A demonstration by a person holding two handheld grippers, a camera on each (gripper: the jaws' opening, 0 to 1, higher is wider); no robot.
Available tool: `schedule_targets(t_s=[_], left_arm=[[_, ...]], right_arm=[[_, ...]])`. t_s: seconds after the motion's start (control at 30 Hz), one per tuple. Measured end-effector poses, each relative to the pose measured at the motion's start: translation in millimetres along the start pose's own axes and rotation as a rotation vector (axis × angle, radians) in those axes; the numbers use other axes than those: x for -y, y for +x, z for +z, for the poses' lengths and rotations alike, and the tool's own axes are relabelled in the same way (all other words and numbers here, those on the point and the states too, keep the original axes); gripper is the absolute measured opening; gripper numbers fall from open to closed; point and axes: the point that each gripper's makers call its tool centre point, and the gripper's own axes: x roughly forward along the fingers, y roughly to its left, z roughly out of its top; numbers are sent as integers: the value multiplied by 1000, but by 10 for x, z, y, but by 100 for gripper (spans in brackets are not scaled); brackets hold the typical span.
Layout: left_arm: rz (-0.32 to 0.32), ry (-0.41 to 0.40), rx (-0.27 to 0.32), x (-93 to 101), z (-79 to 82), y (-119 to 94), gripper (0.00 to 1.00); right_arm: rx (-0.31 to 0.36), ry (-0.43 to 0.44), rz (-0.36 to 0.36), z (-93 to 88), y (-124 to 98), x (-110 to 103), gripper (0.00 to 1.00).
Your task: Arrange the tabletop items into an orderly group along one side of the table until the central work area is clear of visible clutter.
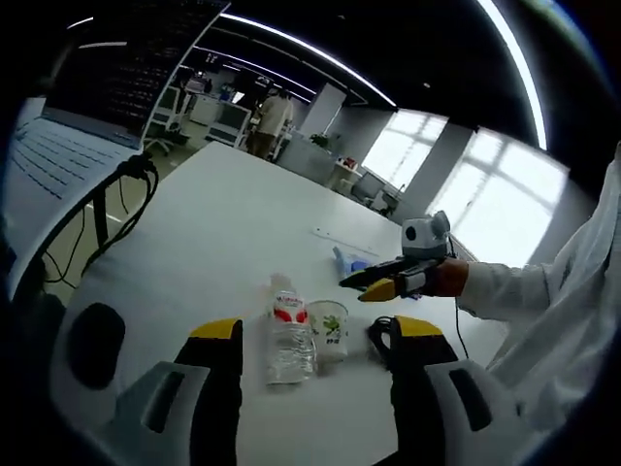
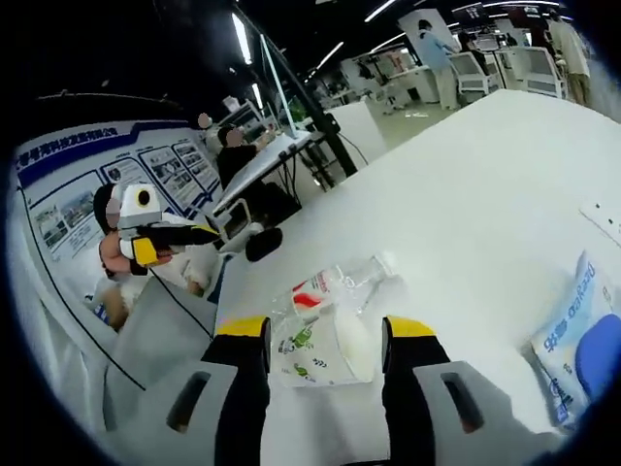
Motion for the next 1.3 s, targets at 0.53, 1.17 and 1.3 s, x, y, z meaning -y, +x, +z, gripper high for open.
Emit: schedule_targets(t_s=[0.53, 1.17, 1.3], left_arm=[[6, -39, -7, -151, -40, 127, 61], [-18, -43, -13, -71, -59, 211, 60], [-23, -37, -16, -27, -61, 203, 60]], right_arm=[[-143, 47, 180, -235, 209, 0, 26], [-191, 44, 283, -342, 32, -305, 0], [-186, 38, 288, -347, -22, -386, 0]])
